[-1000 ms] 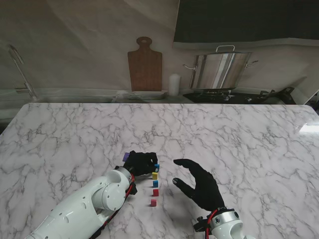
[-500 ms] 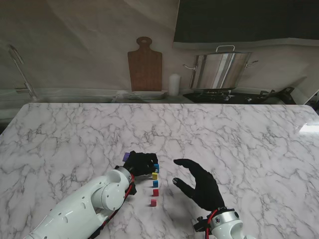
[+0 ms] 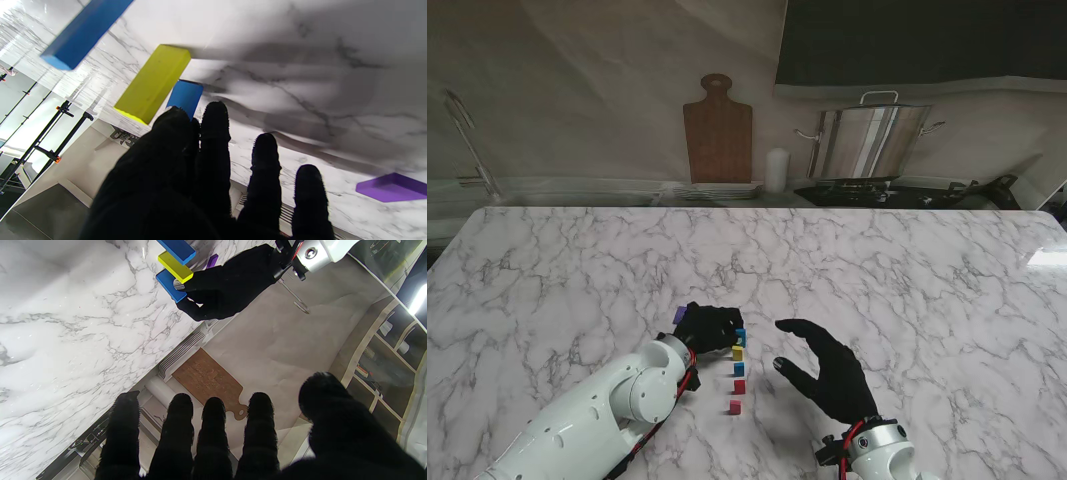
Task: Arrange dominoes in a row
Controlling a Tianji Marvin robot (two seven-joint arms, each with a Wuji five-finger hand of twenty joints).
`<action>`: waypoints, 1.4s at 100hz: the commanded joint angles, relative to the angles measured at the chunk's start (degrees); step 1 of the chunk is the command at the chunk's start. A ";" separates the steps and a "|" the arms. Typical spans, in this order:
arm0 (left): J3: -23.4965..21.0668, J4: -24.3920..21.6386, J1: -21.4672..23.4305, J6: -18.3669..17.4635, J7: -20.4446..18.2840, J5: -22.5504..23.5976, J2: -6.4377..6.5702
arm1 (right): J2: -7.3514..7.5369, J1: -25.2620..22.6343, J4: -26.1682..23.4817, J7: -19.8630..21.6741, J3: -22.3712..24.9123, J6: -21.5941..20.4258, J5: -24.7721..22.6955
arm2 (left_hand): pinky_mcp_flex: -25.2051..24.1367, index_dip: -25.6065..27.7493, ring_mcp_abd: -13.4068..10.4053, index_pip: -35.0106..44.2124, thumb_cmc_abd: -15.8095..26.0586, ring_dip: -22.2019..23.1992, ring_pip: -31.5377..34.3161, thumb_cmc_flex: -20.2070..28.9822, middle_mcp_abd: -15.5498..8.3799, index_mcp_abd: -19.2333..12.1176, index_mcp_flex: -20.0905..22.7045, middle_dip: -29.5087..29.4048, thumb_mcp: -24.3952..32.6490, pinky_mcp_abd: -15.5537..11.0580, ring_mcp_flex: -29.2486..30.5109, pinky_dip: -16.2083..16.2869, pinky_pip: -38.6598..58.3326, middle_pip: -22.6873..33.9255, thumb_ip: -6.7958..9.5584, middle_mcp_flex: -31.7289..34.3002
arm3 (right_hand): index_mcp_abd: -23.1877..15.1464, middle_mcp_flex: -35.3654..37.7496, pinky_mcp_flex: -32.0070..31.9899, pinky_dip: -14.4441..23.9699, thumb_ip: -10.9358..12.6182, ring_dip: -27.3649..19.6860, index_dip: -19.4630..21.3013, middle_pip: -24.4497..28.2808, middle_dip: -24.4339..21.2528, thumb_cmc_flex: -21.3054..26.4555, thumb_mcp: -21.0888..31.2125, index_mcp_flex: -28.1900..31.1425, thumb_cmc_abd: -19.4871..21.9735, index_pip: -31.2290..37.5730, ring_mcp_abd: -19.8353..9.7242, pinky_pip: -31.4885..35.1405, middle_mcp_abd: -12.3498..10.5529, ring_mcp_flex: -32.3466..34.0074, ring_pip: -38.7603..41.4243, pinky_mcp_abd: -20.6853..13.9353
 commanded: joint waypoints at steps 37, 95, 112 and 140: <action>-0.01 0.32 -0.02 -0.34 0.11 0.37 -0.29 | -0.04 -0.31 -0.17 0.09 0.01 0.14 -0.01 | -1.35 0.30 0.53 3.22 2.55 0.29 0.70 3.53 -3.15 -3.24 2.06 1.76 -2.47 -0.12 -0.81 1.11 -0.59 -0.06 1.69 2.60 | -0.64 0.00 0.12 0.77 0.57 0.65 -0.03 1.00 0.31 -0.97 1.11 0.23 -0.97 0.46 0.42 0.97 0.07 0.64 1.13 0.13; -0.52 0.06 0.59 -0.20 0.80 1.36 -0.18 | 0.00 -0.16 -0.04 0.18 -0.19 0.14 -0.11 | -1.31 0.12 0.74 4.62 2.19 0.40 0.97 3.86 -3.27 -3.44 1.41 3.10 -3.02 -0.18 -0.87 1.28 -0.41 -1.09 2.11 2.92 | -0.64 -0.03 0.16 0.78 0.57 0.64 -0.05 1.01 0.31 -0.93 1.14 0.14 -0.92 0.41 0.25 1.02 0.05 0.65 1.13 0.12; -0.61 0.04 0.68 -0.25 0.94 1.37 -0.20 | 0.01 -0.10 0.02 0.21 -0.26 0.14 -0.17 | -1.28 -0.15 0.77 4.84 2.27 0.46 1.08 3.76 -3.26 -3.33 1.21 3.46 -3.17 -0.21 -0.90 1.35 -0.36 -1.28 2.09 2.84 | -0.60 -0.03 0.16 0.78 0.56 0.65 -0.05 1.01 0.31 -0.94 1.09 0.15 -1.00 0.41 0.31 1.03 0.04 0.66 1.13 0.13; -0.39 0.18 0.66 -0.23 1.02 1.16 -0.28 | 0.01 -0.11 0.01 0.19 -0.26 0.16 -0.19 | -1.17 -0.51 0.68 5.17 2.20 0.51 1.20 3.59 -3.26 -3.10 1.10 3.72 -3.30 -0.25 -0.82 1.46 -0.24 -1.43 2.14 2.97 | -0.62 -0.03 0.16 0.79 0.57 0.64 -0.06 1.01 0.31 -0.89 1.12 0.10 -0.99 0.39 0.30 1.05 -0.01 0.67 1.13 0.12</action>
